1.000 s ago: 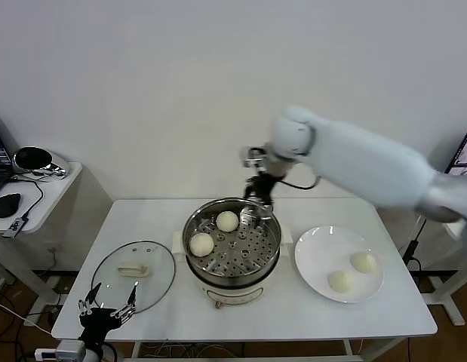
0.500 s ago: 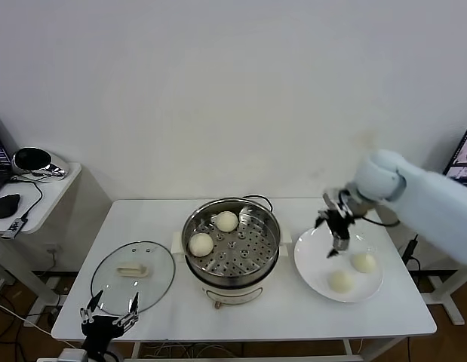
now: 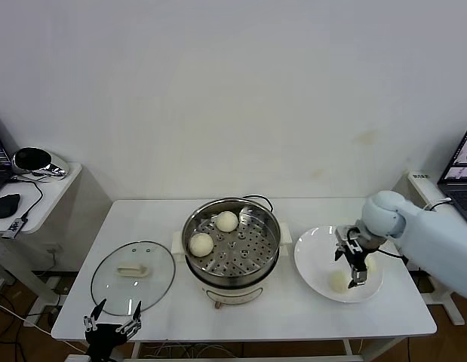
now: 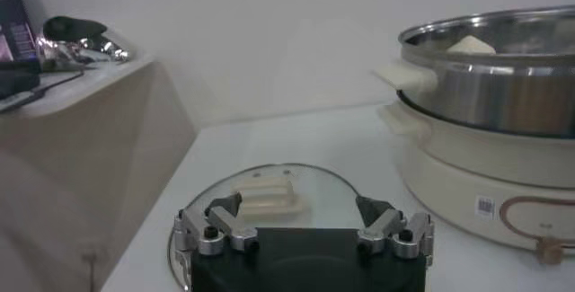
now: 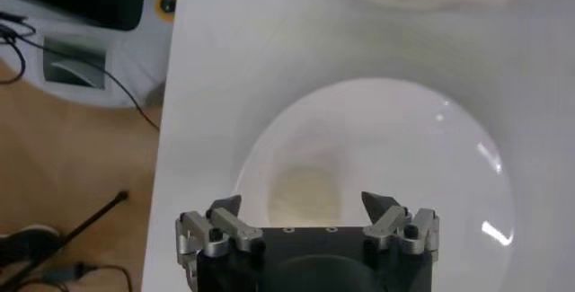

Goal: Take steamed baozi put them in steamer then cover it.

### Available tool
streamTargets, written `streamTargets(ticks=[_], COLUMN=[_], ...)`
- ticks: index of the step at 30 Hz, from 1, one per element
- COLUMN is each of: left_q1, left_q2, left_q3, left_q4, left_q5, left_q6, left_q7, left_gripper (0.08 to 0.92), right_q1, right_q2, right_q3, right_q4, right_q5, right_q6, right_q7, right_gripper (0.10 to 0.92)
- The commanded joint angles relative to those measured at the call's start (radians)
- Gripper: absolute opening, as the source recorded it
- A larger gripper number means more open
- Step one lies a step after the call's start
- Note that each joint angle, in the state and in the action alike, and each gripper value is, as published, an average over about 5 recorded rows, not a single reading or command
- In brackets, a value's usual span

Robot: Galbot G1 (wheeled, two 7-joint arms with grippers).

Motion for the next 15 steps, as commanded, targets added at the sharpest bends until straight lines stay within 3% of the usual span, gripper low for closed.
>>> streamTargets(ticks=[1, 15], left_q1=[0.000, -0.033], left_q2=[-0.002, -0.004], left_q3=[0.001, 0.000], left_q4=[0.012, 0.050], left_q5=[0.002, 0.010], left_q6=[0.001, 0.003], left_q7=[0.000, 0.002], left_gripper=[0.823, 0.823], right_q1=[-0.053, -0.067], right_q2=[0.042, 0.089], right_q3=[0.006, 0.010], right_q4=[-0.087, -0.157], right_q5=[-0.070, -0.096], right_q6=[0.023, 0.046], right_q7=[0.010, 0.020], right_gripper=[0.823, 0.823])
